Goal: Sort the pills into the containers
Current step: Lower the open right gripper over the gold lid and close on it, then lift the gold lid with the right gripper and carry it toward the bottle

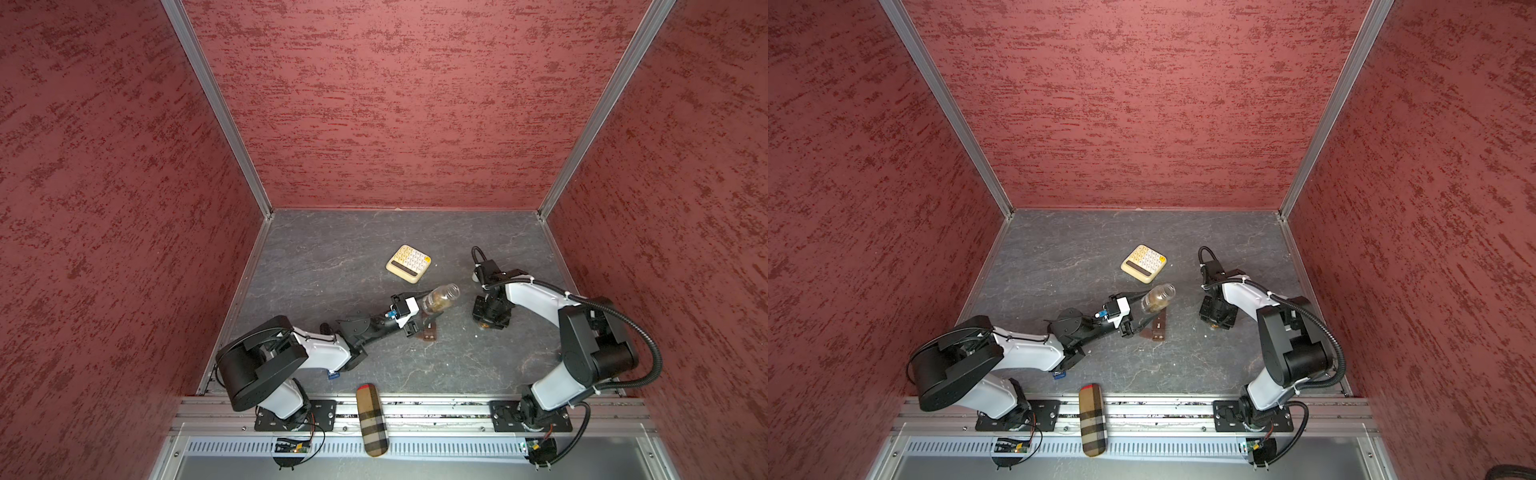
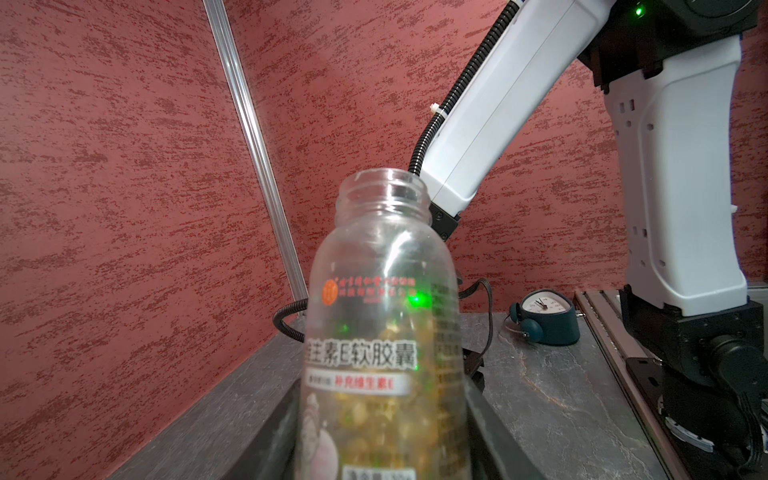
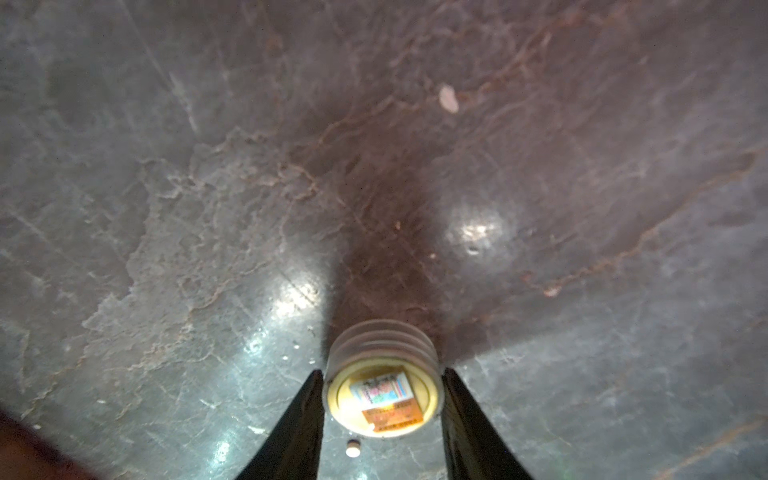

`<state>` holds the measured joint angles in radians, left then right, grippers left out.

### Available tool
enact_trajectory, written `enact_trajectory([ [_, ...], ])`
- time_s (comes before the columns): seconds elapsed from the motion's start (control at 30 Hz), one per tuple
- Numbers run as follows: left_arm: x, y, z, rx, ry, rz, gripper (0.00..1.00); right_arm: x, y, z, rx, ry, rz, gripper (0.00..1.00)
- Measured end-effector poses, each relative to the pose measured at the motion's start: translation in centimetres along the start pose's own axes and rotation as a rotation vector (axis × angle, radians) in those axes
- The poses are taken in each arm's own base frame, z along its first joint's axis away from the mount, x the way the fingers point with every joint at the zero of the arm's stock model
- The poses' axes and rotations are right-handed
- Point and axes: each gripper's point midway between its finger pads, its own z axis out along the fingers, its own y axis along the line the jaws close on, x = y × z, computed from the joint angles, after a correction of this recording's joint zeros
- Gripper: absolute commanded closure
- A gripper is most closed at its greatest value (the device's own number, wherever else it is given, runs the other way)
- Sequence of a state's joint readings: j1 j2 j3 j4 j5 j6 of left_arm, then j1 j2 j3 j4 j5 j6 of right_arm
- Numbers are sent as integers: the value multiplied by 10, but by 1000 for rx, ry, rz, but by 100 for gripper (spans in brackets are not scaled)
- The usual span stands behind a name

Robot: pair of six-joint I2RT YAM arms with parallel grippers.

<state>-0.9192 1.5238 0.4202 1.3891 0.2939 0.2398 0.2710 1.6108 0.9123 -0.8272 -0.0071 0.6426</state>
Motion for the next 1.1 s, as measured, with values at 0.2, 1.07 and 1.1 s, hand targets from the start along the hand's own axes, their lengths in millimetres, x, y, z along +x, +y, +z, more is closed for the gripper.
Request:
enact_trajectory([
  [0.2,1,1,0,-3,2,1,100,0,0,0,1,1,-2,58],
  [1.07,30,74,12,-54,39,43,100,-13,65,-211,-526,-267,-75,61],
  [1.1,33,77,14,-52,42,42,100,-12,69,-225,-564,-276,-80,61],
])
